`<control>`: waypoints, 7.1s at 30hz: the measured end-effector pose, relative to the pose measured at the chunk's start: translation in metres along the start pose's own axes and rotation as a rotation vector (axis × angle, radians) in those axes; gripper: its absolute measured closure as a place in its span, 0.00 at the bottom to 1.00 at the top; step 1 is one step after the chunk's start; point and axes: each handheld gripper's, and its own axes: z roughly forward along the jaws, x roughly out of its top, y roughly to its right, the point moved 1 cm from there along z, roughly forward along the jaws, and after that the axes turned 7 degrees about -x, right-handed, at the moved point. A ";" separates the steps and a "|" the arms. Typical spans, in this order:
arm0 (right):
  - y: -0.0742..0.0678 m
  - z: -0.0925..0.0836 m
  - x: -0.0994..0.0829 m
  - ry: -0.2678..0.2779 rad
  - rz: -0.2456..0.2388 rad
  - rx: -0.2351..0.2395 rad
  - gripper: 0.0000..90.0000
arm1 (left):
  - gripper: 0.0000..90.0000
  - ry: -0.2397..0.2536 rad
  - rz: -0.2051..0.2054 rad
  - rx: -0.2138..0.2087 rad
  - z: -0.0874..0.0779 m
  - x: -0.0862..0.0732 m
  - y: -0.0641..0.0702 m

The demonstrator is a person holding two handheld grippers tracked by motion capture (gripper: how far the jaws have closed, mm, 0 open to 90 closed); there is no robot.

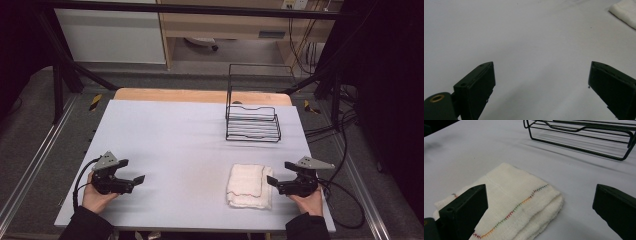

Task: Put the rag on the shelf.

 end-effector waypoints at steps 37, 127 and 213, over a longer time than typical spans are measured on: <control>-0.051 0.060 0.037 -0.088 -0.045 0.024 0.34 | 0.08 -0.010 -0.004 0.024 0.001 0.001 0.002; -0.042 0.038 -0.004 -0.246 0.028 -0.043 0.62 | 0.10 -0.044 -0.009 0.008 0.015 0.007 0.021; -0.027 0.038 0.011 -0.109 0.002 -0.031 0.04 | 0.84 -0.150 -0.107 -0.067 0.204 0.086 0.131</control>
